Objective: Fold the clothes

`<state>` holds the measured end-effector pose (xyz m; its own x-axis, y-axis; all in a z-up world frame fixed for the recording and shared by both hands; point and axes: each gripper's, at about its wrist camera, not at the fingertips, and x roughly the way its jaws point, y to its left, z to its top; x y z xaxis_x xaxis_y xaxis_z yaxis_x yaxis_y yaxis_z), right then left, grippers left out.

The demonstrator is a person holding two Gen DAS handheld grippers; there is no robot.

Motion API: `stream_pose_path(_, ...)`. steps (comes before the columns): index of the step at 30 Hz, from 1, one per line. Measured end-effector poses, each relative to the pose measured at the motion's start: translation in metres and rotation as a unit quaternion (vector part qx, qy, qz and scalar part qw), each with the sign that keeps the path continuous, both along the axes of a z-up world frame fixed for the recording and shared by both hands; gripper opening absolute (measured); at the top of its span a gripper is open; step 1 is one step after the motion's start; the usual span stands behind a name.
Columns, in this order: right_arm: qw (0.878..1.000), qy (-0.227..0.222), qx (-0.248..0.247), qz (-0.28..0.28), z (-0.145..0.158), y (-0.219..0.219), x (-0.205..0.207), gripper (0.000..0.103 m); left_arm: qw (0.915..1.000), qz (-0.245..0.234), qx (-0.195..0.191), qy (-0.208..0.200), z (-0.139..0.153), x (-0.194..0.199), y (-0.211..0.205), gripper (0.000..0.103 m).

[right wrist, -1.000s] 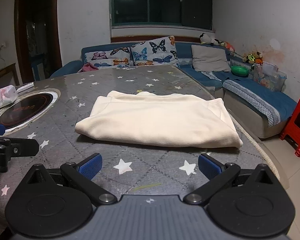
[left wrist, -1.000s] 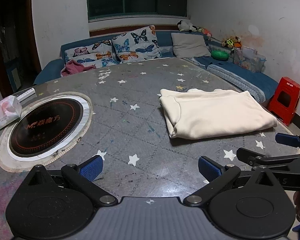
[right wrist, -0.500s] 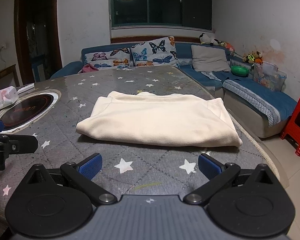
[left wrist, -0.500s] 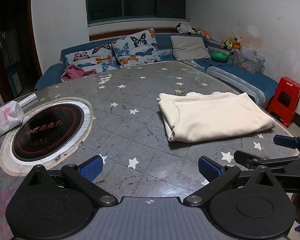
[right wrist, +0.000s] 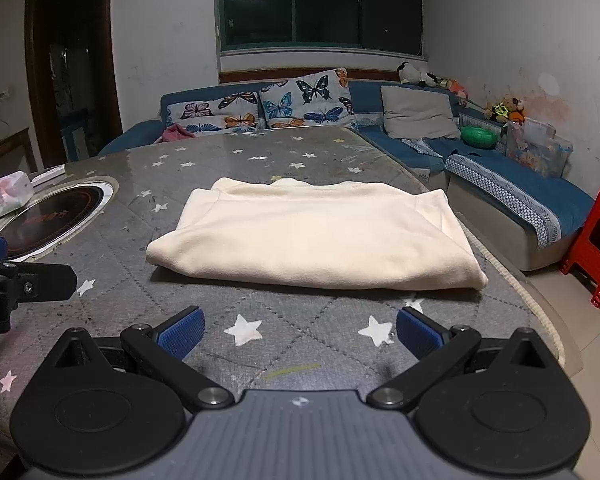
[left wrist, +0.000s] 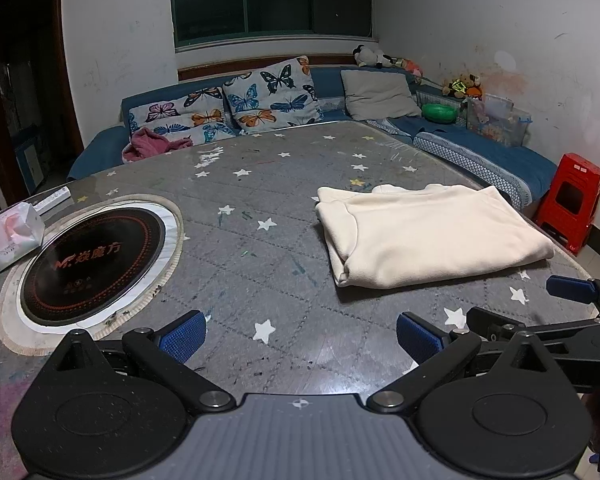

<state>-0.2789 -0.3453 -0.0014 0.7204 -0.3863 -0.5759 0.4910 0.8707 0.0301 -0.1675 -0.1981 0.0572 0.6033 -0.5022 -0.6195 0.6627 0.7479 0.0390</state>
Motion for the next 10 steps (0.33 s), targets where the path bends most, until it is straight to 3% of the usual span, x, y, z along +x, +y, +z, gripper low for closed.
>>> stream_pose_path(10, 1.000, 0.006, 0.002, -0.001, -0.0033, -0.0025, 0.0053, 0.103, 1.0000, 0.002, 0.003, -0.002, -0.0043, 0.0084, -0.0026, 0.103)
